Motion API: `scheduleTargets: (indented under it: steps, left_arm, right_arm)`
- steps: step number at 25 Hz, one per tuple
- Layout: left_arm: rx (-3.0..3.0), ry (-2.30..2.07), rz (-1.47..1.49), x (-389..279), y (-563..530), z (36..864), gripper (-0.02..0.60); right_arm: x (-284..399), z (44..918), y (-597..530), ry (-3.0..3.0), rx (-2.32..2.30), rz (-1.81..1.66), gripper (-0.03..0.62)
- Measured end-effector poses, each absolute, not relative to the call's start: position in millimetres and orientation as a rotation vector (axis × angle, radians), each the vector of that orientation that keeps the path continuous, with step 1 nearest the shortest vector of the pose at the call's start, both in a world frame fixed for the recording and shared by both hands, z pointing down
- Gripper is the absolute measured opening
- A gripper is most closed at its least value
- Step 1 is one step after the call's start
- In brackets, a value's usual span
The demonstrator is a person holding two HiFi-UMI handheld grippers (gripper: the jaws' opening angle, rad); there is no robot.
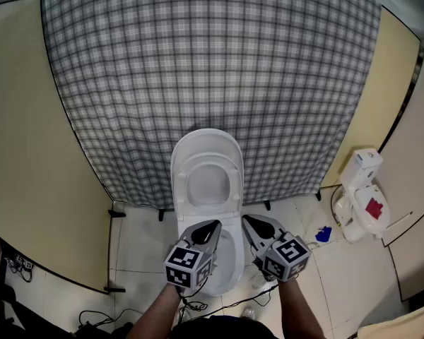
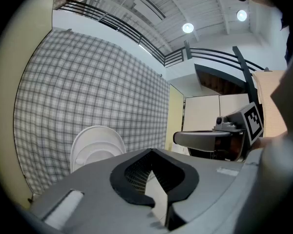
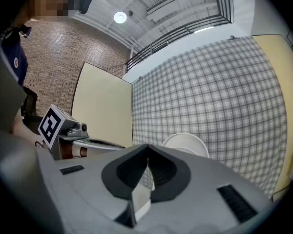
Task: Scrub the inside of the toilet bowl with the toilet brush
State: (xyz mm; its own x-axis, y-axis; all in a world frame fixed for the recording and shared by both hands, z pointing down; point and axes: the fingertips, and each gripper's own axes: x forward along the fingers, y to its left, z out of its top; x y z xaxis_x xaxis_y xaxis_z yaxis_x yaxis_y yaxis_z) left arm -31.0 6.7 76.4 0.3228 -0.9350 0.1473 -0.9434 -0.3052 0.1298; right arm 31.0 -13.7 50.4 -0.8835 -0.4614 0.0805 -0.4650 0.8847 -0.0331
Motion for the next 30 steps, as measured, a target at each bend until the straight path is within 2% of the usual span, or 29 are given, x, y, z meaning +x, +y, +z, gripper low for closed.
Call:
scheduleTargets:
  steps: [7,15,22,30]
  left_arm:
    - [2.426,-1.669,0.087,-22,0,81,0.009]
    - [2.447,-1.540,0.146,20,2,112,0.009]
    - [2.474,-1.423,0.161,60,3,154,0.009]
    - [2.481,-1.266,0.235,111,-12,219,0.009]
  right_arm:
    - [44,56,-19,-2.961,0.770,0.091,0.015]
    - [103,79,-23,-2.886,0.909,0.168,0.009]
    - [152,126,-17,-2.778,1.045,0.219,0.009]
    - [205,218,-24,-2.579,1.118,0.291,0.009]
